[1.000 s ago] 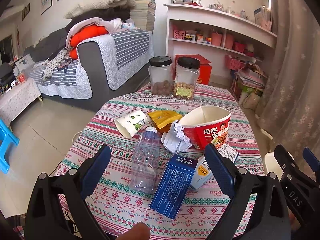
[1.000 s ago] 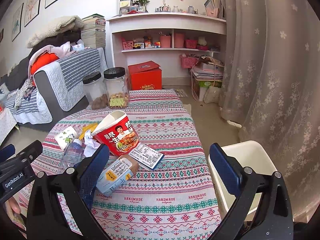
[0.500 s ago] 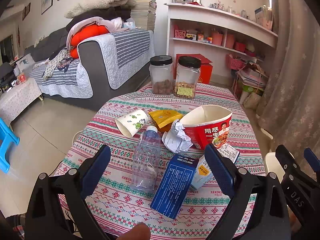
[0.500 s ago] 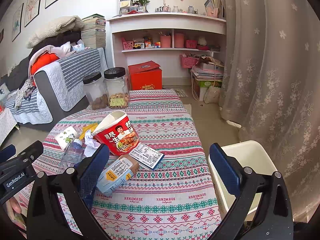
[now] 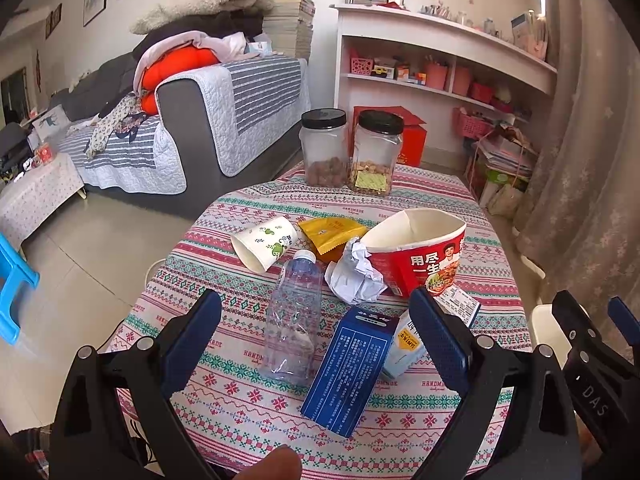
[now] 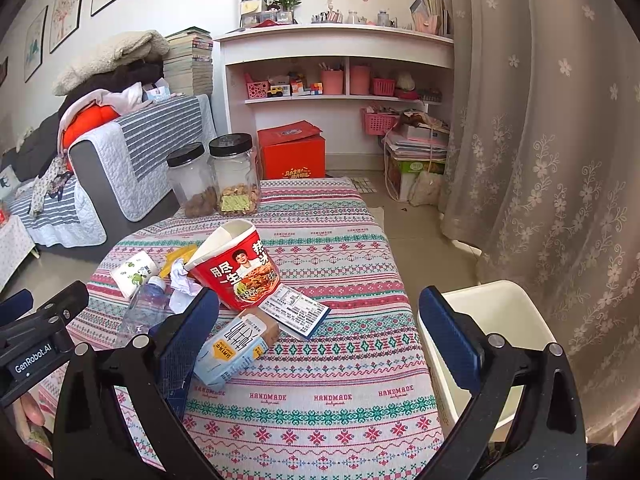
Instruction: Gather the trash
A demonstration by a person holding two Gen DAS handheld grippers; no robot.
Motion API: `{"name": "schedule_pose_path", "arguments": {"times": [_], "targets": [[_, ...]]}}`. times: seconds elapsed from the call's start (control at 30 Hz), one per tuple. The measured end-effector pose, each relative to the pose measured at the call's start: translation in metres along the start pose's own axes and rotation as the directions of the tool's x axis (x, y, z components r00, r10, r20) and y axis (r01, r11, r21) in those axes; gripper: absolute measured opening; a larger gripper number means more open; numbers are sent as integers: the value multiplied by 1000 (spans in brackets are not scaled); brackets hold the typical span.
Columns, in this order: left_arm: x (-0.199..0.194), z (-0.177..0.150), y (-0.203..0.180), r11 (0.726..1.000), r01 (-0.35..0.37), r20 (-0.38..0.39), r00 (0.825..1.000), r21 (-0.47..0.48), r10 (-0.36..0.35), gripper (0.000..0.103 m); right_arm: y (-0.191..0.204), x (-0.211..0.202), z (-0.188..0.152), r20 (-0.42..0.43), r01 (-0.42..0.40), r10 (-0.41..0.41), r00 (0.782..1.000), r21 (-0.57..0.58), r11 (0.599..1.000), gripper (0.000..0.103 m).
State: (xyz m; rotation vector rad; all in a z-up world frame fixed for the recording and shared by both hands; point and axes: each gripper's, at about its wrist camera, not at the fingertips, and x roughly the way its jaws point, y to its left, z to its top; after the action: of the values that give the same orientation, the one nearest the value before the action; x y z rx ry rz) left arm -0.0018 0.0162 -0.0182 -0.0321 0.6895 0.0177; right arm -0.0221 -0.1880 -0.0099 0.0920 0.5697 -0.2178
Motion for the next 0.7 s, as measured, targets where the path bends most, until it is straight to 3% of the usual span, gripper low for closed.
{"name": "schedule_pose_path", "arguments": {"times": [0.7], "targets": [[4,4,0,1000,-16,-39,999,-9,15,92,-6,2,2,-34,-7,8,999,18,1000,96]]}}
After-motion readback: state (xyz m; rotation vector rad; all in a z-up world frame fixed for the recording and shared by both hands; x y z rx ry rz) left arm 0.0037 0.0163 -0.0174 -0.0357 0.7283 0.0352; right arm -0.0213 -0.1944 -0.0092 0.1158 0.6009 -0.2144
